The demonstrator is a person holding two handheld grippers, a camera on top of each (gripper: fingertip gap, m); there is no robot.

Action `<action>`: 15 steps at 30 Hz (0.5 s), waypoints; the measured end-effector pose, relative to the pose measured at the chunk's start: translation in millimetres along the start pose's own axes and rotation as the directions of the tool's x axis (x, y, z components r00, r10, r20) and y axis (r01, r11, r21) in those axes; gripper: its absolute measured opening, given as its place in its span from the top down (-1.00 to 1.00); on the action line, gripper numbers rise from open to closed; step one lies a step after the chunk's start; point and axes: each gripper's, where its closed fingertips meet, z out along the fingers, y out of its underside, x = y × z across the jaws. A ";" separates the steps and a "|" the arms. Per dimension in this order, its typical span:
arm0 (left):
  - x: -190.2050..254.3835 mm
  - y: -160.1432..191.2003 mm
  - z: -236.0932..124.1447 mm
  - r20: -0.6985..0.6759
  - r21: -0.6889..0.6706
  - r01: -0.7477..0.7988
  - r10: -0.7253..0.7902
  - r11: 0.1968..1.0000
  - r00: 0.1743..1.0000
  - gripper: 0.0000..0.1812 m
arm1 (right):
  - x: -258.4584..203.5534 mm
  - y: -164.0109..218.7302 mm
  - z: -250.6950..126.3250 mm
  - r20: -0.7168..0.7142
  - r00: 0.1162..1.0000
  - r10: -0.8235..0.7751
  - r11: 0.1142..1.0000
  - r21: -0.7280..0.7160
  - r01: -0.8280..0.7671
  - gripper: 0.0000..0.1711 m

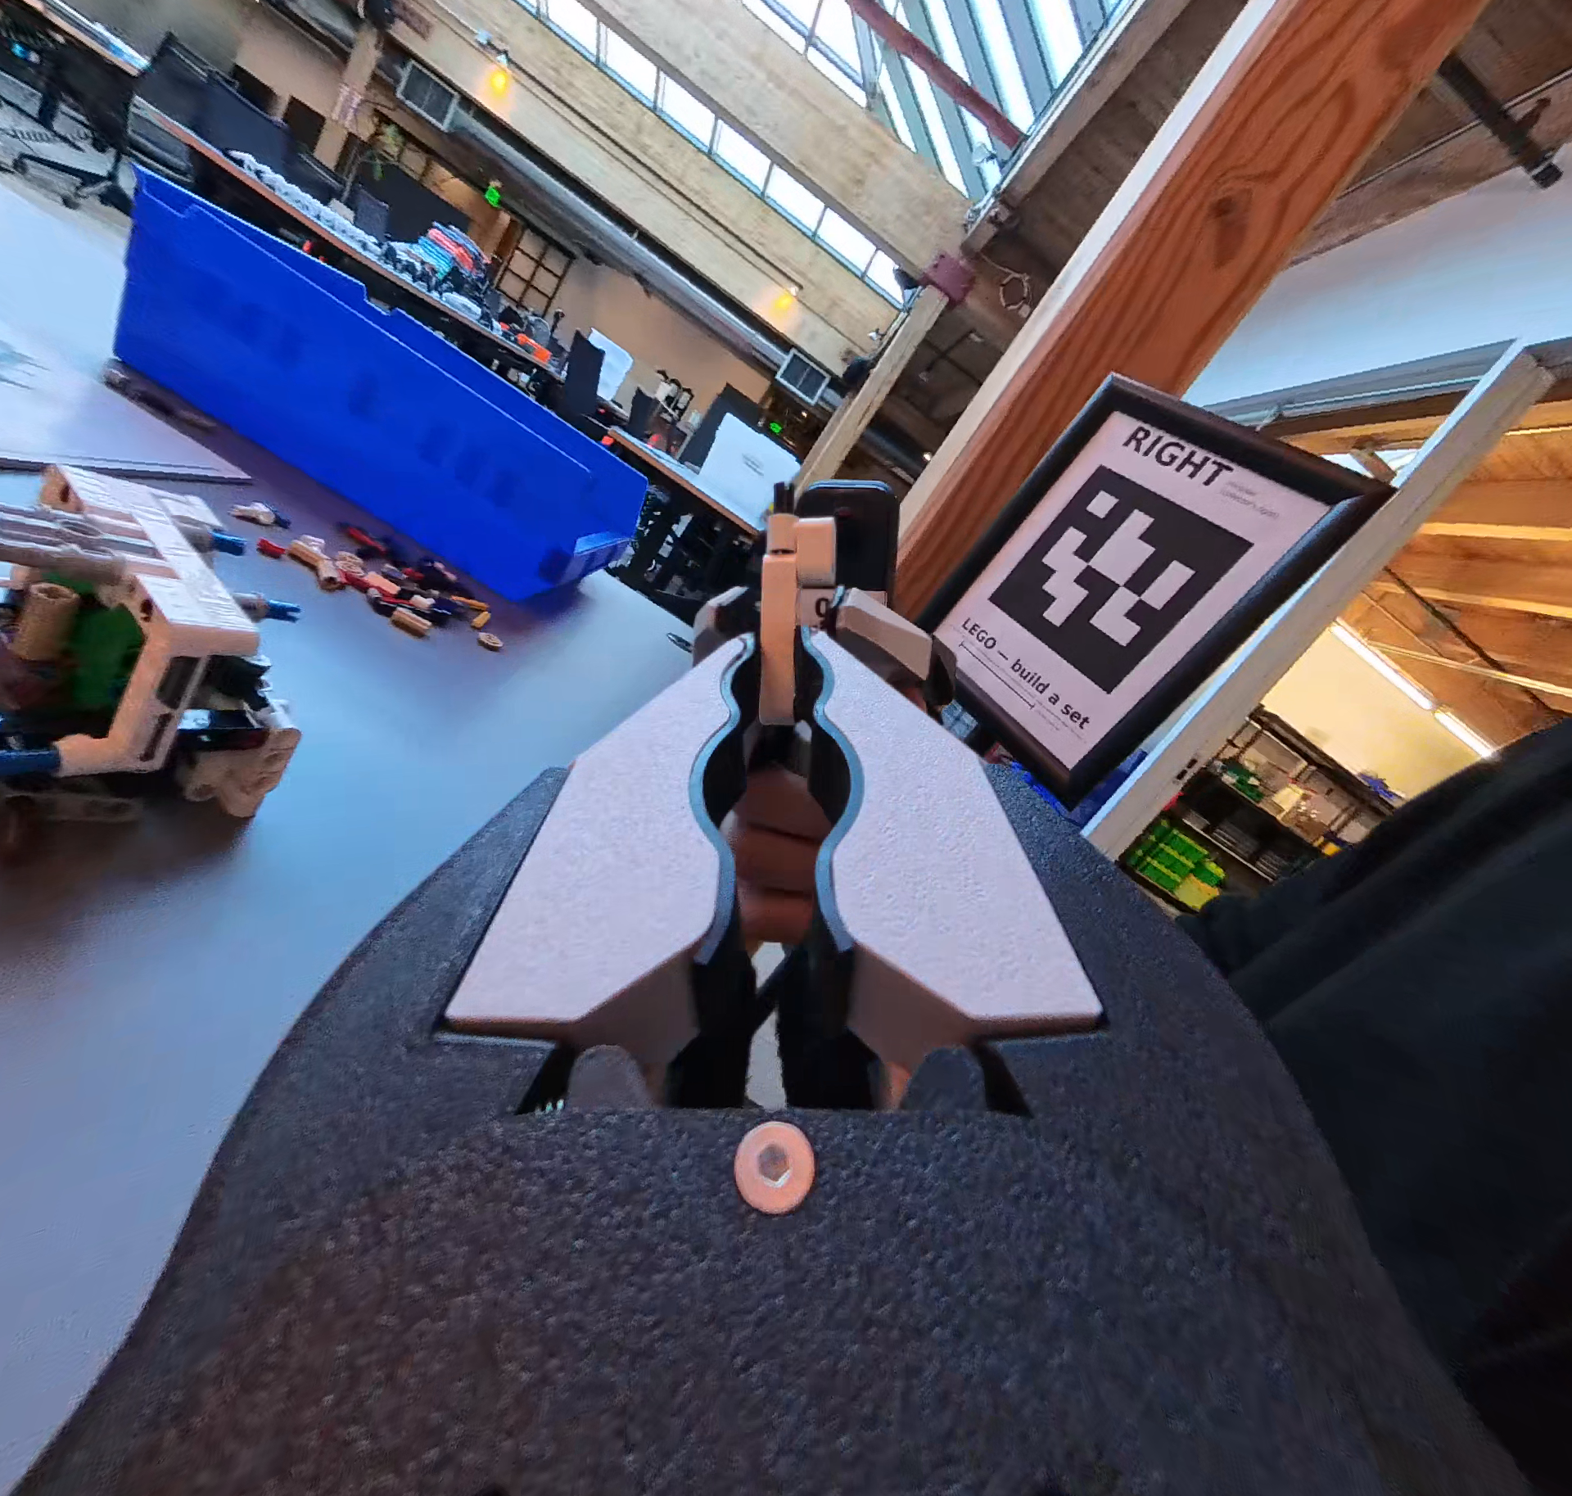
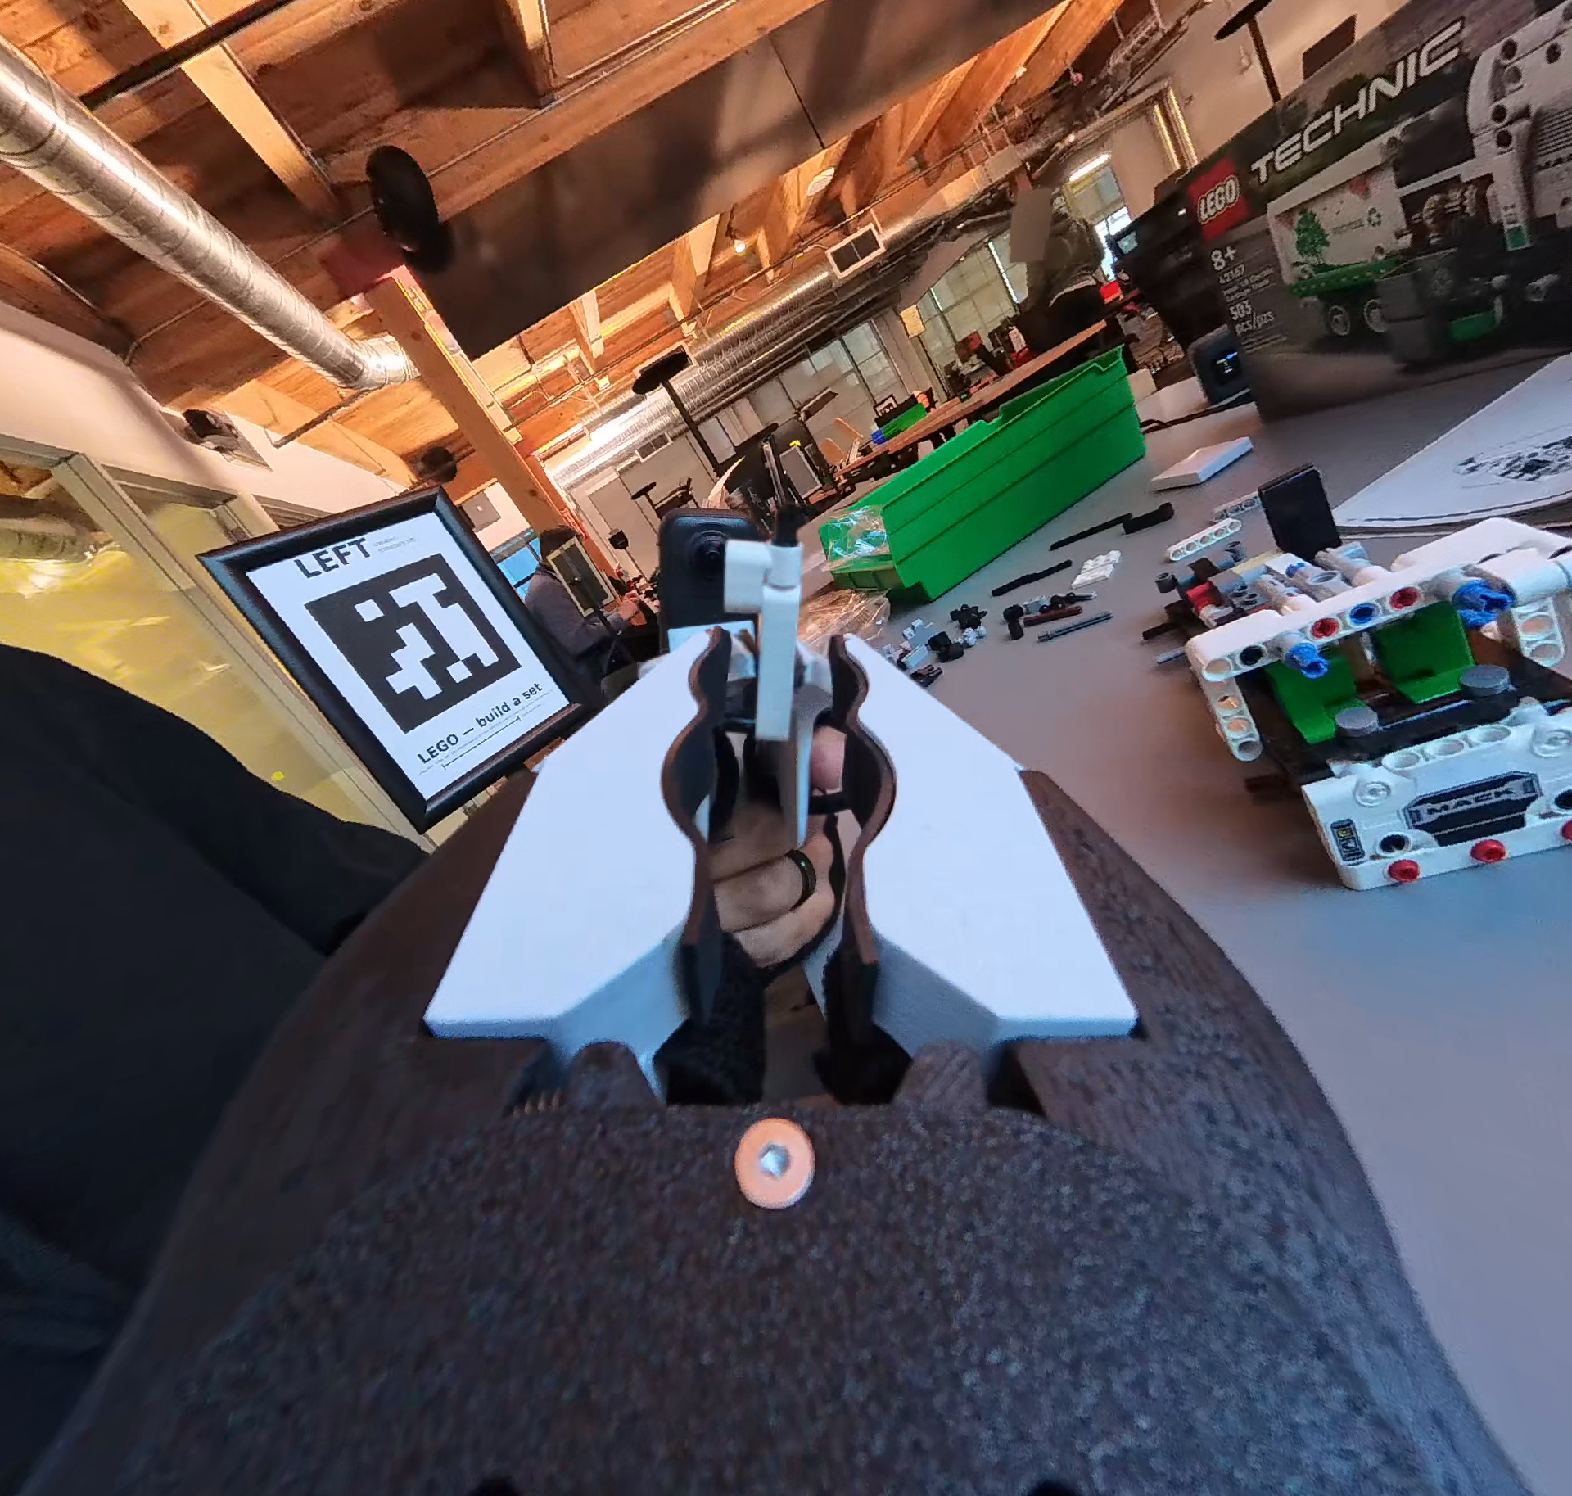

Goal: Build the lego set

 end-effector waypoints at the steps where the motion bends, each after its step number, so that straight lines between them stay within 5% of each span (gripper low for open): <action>1: 0.9 1.9 1.7 -0.004 -0.008 -0.001 0.001 1.000 1.000 0.93 | -2.0 -0.2 -0.1 0.009 1.000 0.000 1.000 0.003 0.000 0.75; 10: -0.4 8.7 5.4 0.025 -0.047 -0.041 0.043 0.998 0.999 0.91 | 0.7 0.5 -6.2 -0.033 0.998 -0.049 0.999 -0.018 0.048 0.92; 15: -12.0 5.3 -2.3 0.127 -0.100 -0.169 0.181 0.981 0.975 0.80 | 34.4 8.5 -14.5 -0.299 0.917 -0.264 0.959 -0.182 0.217 0.91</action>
